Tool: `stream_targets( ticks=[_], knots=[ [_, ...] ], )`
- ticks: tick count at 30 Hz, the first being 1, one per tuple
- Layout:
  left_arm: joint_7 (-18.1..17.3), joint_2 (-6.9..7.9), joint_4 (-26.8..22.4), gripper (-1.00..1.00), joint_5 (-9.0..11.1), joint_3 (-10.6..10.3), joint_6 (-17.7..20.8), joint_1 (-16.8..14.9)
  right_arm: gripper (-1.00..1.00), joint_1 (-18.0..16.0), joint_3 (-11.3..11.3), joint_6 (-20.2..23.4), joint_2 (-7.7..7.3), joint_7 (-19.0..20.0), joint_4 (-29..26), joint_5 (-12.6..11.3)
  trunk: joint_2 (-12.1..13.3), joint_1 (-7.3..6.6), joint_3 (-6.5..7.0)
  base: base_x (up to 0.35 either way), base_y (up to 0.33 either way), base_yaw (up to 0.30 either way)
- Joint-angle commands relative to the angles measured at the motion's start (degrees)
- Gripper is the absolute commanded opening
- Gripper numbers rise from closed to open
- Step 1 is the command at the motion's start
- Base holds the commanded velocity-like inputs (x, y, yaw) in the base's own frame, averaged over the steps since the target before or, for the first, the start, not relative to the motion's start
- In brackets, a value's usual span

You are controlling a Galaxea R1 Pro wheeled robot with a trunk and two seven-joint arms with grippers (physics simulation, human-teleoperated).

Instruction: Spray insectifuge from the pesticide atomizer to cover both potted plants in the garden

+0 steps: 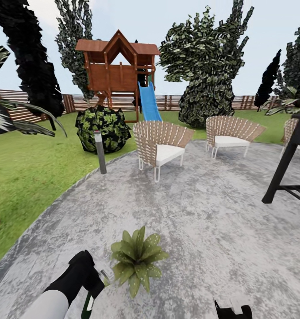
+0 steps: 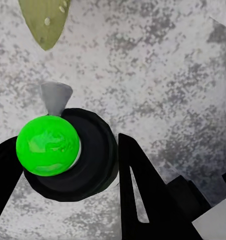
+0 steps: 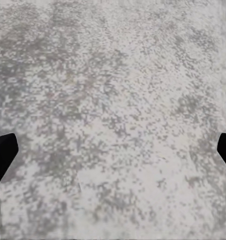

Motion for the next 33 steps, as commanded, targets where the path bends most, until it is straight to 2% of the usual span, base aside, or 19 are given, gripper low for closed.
stream_targets(
  ticks=[1, 12, 18, 23, 28, 33],
  knots=[
    [-0.4, -0.06, -0.1, -1.00, -0.4, 0.4, 0.3, 0.0, 1.00, -0.1, 0.3, -0.2, -0.01, -0.1, 0.1, 0.1, 0.0, -0.05, -0.06, -0.324, 0.070, -0.272],
    [-0.4, 0.16, -0.1, -1.00, -0.4, 0.5, 0.3, 0.0, 1.00, -0.1, 0.3, -0.2, 0.08, -0.1, 0.1, 0.1, 0.0, -0.05, -0.06, -0.074, 0.248, -0.272],
    [-0.4, 0.18, -0.1, -1.00, -0.4, 0.5, 0.3, 0.0, 1.00, -0.1, 0.3, -0.2, 0.08, -0.1, 0.0, 0.1, 0.0, -0.05, -0.06, -0.022, 0.302, -0.060],
    [-0.4, 0.18, -0.1, -1.00, -0.4, 0.5, 0.3, 0.0, 1.00, -0.1, 0.3, -0.2, 0.08, -0.1, 0.0, 0.1, 0.0, -0.05, -0.06, -0.192, 0.256, -0.031],
    [-0.4, 0.17, -0.1, -1.00, -0.4, 0.5, 0.3, 0.0, 1.00, -0.1, 0.3, -0.2, 0.08, -0.1, 0.0, 0.1, 0.0, -0.05, -0.06, -0.221, 0.231, -0.232],
    [-0.4, 0.11, -0.1, -1.00, -0.4, 0.5, 0.3, 0.0, 1.00, -0.1, 0.3, -0.2, 0.08, -0.1, 0.0, 0.1, 0.0, -0.05, -0.06, 0.007, 0.265, -0.262]
  ],
)
